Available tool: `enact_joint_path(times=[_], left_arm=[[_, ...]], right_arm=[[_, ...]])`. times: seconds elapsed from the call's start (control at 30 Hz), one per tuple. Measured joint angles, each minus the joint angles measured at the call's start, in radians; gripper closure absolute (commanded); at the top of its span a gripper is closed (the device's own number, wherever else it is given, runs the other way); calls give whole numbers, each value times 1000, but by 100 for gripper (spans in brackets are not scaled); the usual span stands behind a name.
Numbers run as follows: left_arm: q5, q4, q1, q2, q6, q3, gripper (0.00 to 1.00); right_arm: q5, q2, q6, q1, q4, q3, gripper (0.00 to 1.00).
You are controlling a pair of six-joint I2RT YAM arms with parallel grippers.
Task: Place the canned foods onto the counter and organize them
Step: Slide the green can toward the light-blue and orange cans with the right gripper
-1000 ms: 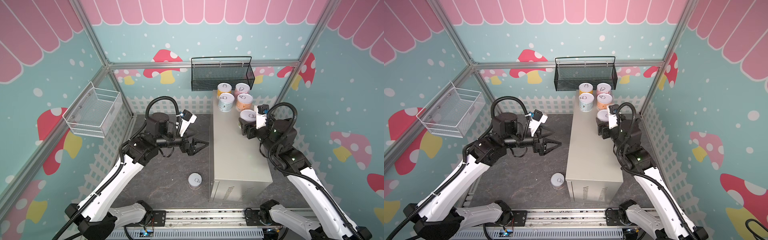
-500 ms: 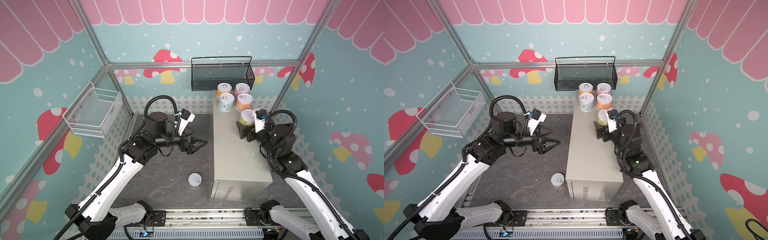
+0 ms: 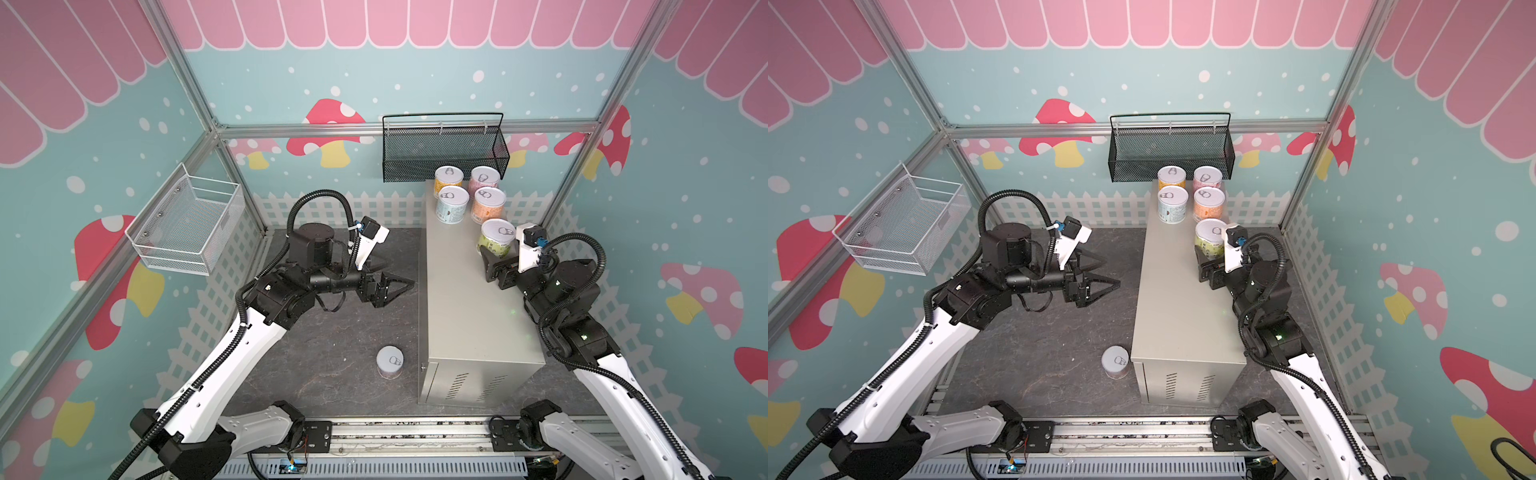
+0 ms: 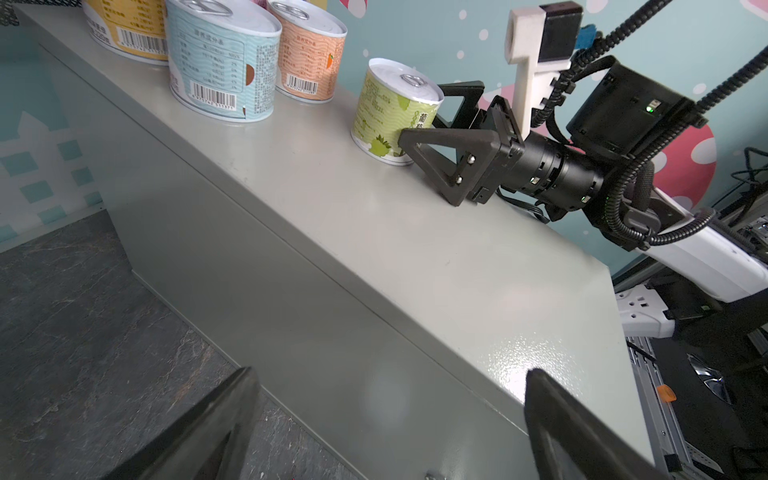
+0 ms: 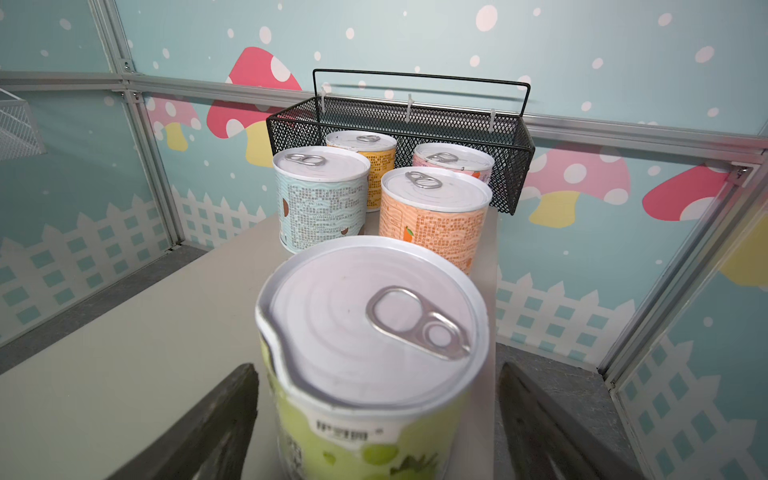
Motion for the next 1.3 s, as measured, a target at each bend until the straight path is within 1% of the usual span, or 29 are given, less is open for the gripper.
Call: enact_joint_path(times=[0.33,0.5,0.63,0.77,0.87,1.07,1.3], left_arm=[[27,-3,-1,13,13,3,1],[13,-80,-50,96,55,101,1],[-64,-134,-130,153,95,180,1],[-187,-181,-208,192,144,255,1],[-260,-195,-244,220,171,310,1],[-339,-211,-256,241,210,347,1],[-361,-216,-256,241,227,345,1]], right_arm=[[-16,5,17,-11,70,-32,20],[-21,5,13,-16,89,-41,21],[-24,5,10,-26,108,-49,23],[-36,12,5,-39,124,-51,23],[-53,27,3,-51,141,-51,24],[-87,53,2,-63,170,-48,24],[-117,83,-6,-70,181,-34,25]])
